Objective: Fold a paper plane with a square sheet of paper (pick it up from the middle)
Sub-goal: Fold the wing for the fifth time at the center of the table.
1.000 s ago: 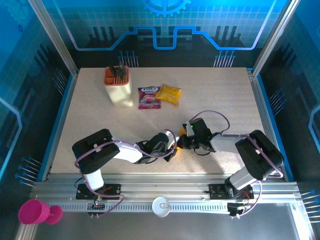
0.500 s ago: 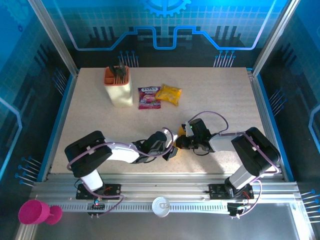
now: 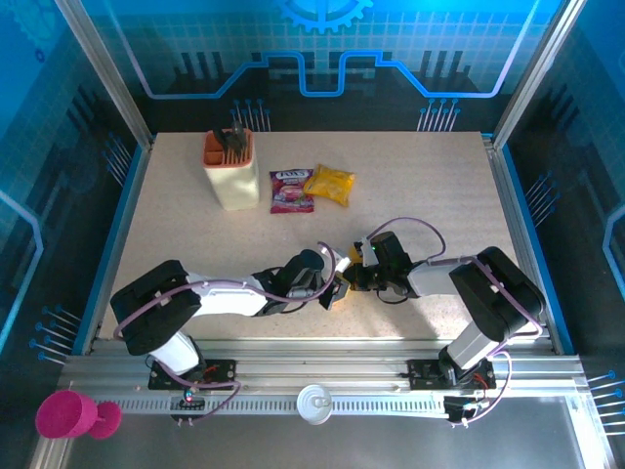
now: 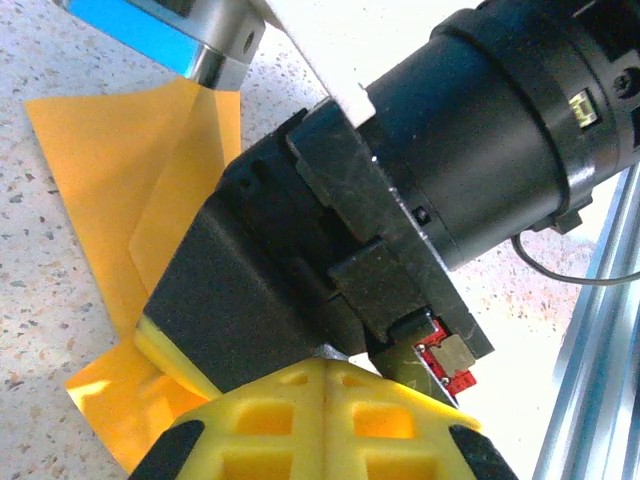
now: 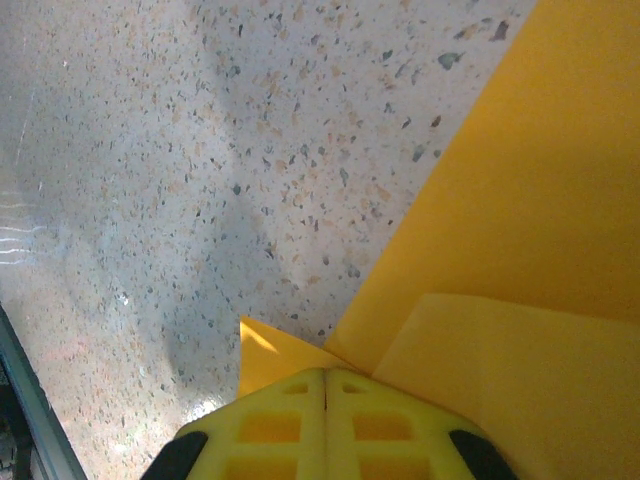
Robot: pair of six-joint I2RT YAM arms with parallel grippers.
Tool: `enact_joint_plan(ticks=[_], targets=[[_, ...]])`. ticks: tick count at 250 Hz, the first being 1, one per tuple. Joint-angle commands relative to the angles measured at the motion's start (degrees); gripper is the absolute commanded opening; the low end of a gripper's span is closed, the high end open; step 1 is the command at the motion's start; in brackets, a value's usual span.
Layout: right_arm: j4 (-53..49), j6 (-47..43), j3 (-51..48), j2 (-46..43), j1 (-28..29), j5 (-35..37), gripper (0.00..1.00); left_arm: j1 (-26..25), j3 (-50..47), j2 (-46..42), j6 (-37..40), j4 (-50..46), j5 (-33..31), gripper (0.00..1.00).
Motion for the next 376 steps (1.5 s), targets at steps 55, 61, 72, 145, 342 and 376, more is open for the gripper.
enact_joint_plan(ticks=[55,61,72,145,342,376], targets=[[-5.33,-0.91,-2.53,3.91,-0.16,3.98,0.00,-0.06,2.46,5.80,2.25,-1.15,3.85,0.00],[-5.32,-0.91,-2.51,3.97,-0.16,3.99,0.00,-0.08,2.55,6.22,2.20,-1.18,3.81,0.00],[-5.37,-0.93,-2.50,4.05,-0.16,3.90,0.00,-0.02,2.56,6.84,2.52,-1.01,3.57,0.00],[-5.42,-1.01,-2.60,4.70,-0.22,3.83,0.00,0.47,0.93,10.73,2.80,0.11,2.63,0.00],[-6.60,-0.93,-2.69,4.62,-0.24,4.34,0.00,0.42,-5.42,2.31,-4.48,4.12,0.14,0.00],[-6.71,-0.93,-2.62,4.78,-0.24,4.21,0.00,0.34,-5.93,3.13,-4.59,3.67,0.01,0.00]])
